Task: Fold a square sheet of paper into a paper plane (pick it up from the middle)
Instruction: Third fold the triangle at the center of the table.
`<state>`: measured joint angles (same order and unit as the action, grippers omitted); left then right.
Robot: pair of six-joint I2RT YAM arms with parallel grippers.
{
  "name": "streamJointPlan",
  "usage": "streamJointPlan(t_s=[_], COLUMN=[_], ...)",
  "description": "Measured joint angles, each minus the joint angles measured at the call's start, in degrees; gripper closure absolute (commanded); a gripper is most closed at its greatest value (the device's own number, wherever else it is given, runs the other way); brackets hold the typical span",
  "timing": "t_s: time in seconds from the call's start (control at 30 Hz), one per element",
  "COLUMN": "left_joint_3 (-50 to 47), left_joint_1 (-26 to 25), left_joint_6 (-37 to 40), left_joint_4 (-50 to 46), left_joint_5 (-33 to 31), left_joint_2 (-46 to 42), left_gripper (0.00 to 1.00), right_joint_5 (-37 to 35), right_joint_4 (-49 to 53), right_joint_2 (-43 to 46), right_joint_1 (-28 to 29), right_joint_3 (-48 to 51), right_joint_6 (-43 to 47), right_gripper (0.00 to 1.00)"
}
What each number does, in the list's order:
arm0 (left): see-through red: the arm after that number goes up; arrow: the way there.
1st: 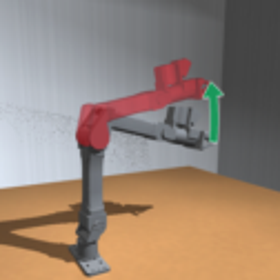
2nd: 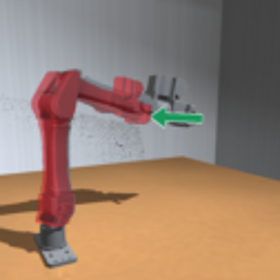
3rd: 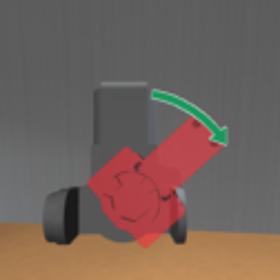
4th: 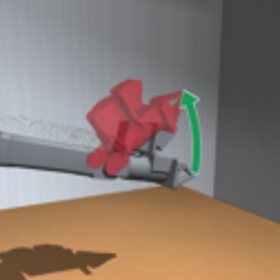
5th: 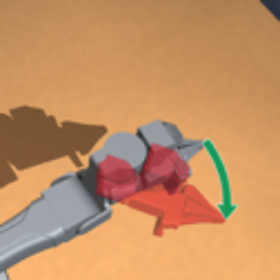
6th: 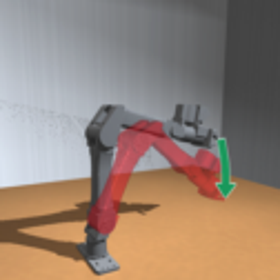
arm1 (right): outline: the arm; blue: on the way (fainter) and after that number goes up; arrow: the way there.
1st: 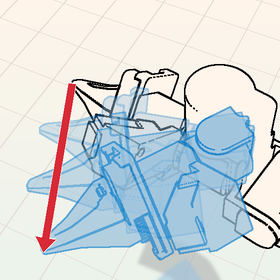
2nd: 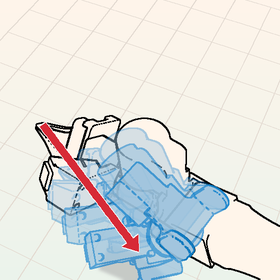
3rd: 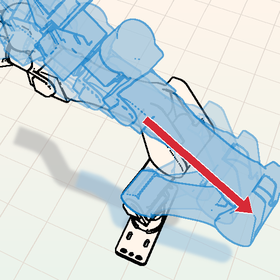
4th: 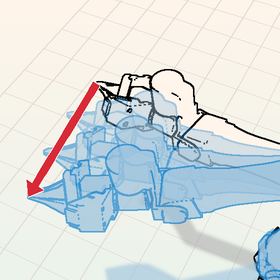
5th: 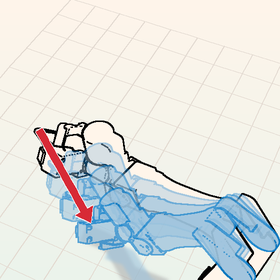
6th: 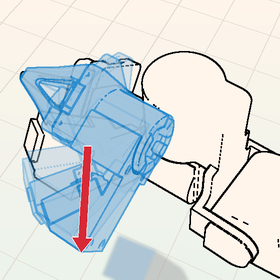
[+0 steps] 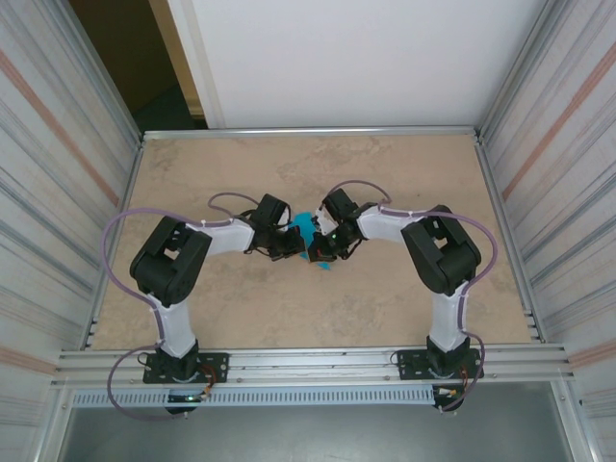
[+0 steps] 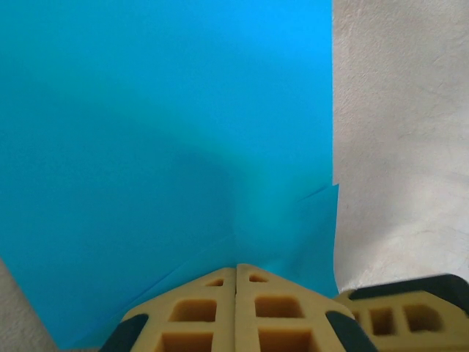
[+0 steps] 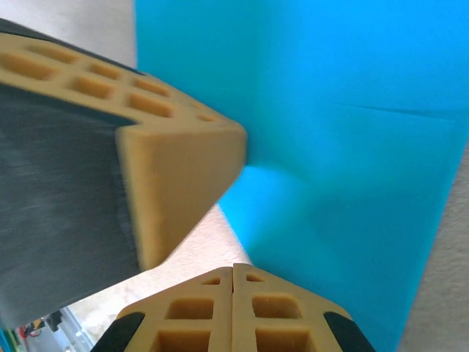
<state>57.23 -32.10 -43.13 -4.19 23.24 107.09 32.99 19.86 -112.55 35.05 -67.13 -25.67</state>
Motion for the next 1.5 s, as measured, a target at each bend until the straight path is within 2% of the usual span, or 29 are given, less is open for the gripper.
streamJointPlan(t_s=[0.23,0.47,0.7,0.93,1.13,1.33,1.5], left_joint_3=[1.1,1.9,2.5,3.6,3.6,3.8,4.3], left_joint_1=[0.0,0.4,0.6,0.8,0.9,0.9,1.0], left_joint_6=[1.2,2.5,4.0,4.9,5.0,5.3,5.7], left_joint_4=[-1.9,-3.3,-4.1,-5.2,-5.3,-5.6,-6.3], left_joint_5=[-0.5,-0.1,0.7,1.1,1.4,1.6,1.6], left_joint_2=[0.3,0.9,1.2,1.8,1.9,2.0,2.2], left_gripper=[1.0,1.0,1.0,1.0,1.0,1.0,1.0], right_joint_5=[1.6,7.2,8.8,8.1,6.8,5.9,8.0], right_joint_4=[-1.0,-8.3,-8.9,-8.4,-9.4,-9.4,-13.9], right_joint_2=[-0.8,1.8,5.4,6.1,2.4,-0.3,1.2], right_joint_1=[-1.4,-4.5,-7.3,-5.1,-2.8,-3.5,-5.1], right_joint_3=[0.8,8.5,13.4,9.9,4.3,4.7,9.4], right_joint_6=[0.4,0.9,0.8,0.8,0.6,0.4,0.3], right_gripper=[0.97,0.95,0.93,0.94,0.94,0.95,0.95])
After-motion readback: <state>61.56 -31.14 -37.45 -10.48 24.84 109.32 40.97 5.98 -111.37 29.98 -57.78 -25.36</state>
